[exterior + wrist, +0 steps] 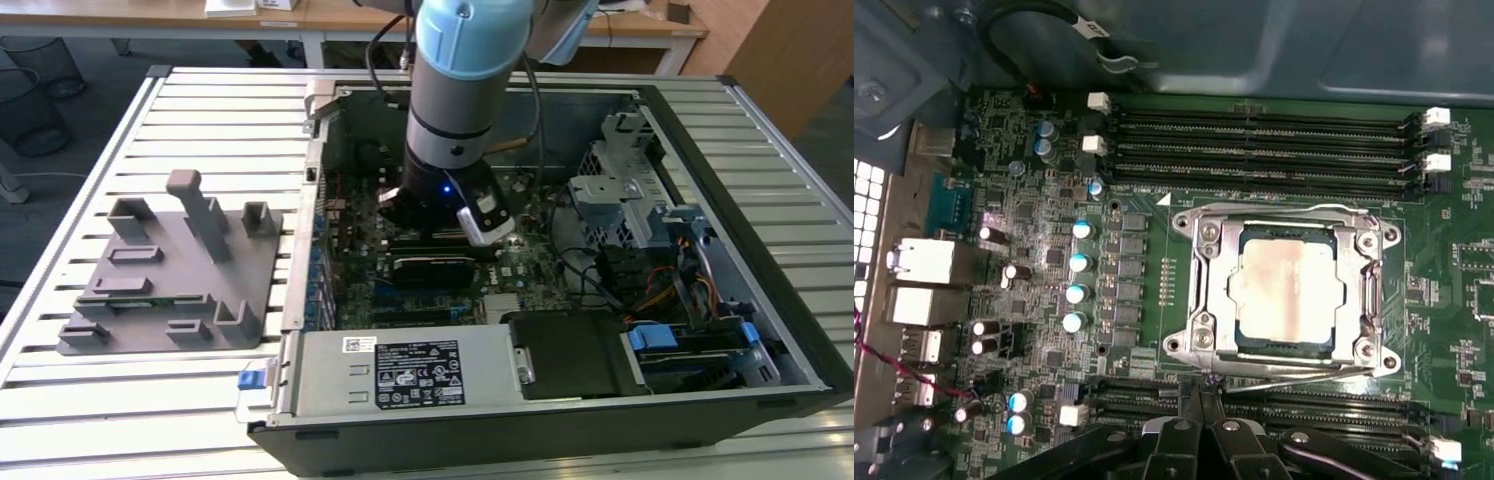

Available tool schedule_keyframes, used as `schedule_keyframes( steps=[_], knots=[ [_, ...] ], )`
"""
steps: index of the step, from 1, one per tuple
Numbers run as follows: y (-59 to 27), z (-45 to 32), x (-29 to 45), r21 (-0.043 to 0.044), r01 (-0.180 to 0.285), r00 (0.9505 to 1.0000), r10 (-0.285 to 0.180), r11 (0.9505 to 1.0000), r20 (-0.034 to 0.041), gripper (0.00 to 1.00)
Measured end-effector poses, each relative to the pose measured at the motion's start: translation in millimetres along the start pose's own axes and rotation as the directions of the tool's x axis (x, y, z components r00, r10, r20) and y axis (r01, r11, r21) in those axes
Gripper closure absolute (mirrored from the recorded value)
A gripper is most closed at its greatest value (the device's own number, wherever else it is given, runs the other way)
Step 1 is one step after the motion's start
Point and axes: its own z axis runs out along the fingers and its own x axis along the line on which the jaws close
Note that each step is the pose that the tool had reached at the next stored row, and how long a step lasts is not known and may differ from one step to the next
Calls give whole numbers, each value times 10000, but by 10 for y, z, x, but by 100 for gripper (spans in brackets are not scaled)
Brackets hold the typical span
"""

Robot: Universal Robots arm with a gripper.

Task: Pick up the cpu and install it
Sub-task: 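Install the second cpu locking lever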

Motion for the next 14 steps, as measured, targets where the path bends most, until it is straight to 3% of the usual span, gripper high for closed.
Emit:
schedule_keyframes(
  steps=[7, 14],
  knots=[
    [-37, 2, 15, -380, 22, 10000, -22, 9993, 18, 88],
    [-61, 34, 60, -632, 40, 10000, -38, 9980, 31, 88]
  ],
)
